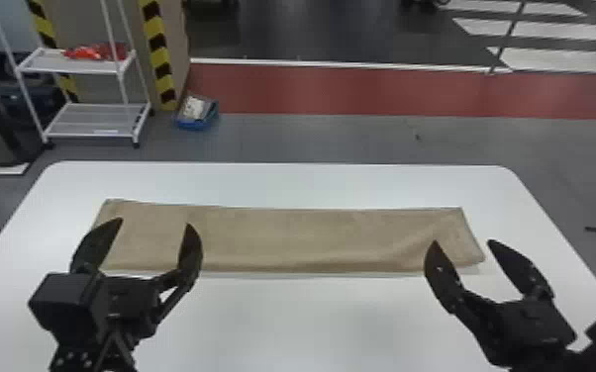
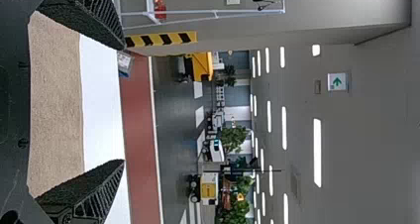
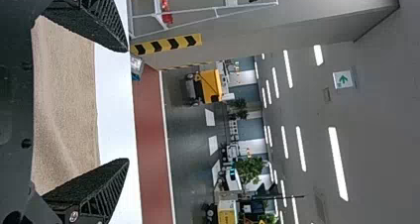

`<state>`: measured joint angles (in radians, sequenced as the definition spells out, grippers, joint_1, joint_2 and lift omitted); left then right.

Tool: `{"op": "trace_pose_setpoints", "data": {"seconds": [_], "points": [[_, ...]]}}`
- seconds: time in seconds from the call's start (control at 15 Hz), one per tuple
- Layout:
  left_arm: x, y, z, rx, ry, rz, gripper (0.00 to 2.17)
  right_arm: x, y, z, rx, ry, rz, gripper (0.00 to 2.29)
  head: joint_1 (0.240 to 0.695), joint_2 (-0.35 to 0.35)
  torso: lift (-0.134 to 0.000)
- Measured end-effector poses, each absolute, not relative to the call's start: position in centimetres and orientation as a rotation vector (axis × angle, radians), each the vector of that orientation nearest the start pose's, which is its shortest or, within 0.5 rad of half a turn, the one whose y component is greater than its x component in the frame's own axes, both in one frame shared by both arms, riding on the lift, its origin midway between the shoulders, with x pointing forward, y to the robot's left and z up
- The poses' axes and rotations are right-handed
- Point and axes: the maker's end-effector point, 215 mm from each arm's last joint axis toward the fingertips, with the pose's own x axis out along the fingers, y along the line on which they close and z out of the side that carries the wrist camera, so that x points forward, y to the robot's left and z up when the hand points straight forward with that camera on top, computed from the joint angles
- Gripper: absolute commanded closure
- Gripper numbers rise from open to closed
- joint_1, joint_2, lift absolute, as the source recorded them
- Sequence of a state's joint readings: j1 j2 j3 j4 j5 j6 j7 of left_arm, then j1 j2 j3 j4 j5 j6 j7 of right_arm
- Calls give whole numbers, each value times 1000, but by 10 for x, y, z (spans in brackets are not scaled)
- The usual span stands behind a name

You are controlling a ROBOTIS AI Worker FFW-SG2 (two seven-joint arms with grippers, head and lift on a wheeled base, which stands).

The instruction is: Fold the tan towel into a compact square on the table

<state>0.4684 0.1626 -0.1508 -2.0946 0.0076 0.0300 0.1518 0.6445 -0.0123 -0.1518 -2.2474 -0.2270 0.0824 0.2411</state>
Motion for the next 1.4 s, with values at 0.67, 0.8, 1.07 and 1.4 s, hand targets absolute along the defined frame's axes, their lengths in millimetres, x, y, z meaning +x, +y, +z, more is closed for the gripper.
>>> {"op": "trace_pose_setpoints", "data": {"seconds": [0.67, 0.8, 1.07, 1.4], "points": [[461, 188, -312, 67, -17, -61, 66, 410, -255, -304, 141, 28, 136, 97, 695, -88, -110], [474, 191, -326, 72, 8, -55, 66, 415, -256, -311, 140, 44, 134, 97, 695, -83, -110], [525, 218, -364, 67, 110, -37, 73, 422, -259, -318, 129, 57, 132, 97, 695, -49, -110], [577, 297, -387, 40, 231, 3, 154, 436, -252, -331, 131, 88, 153, 97, 695, 28, -110]]}}
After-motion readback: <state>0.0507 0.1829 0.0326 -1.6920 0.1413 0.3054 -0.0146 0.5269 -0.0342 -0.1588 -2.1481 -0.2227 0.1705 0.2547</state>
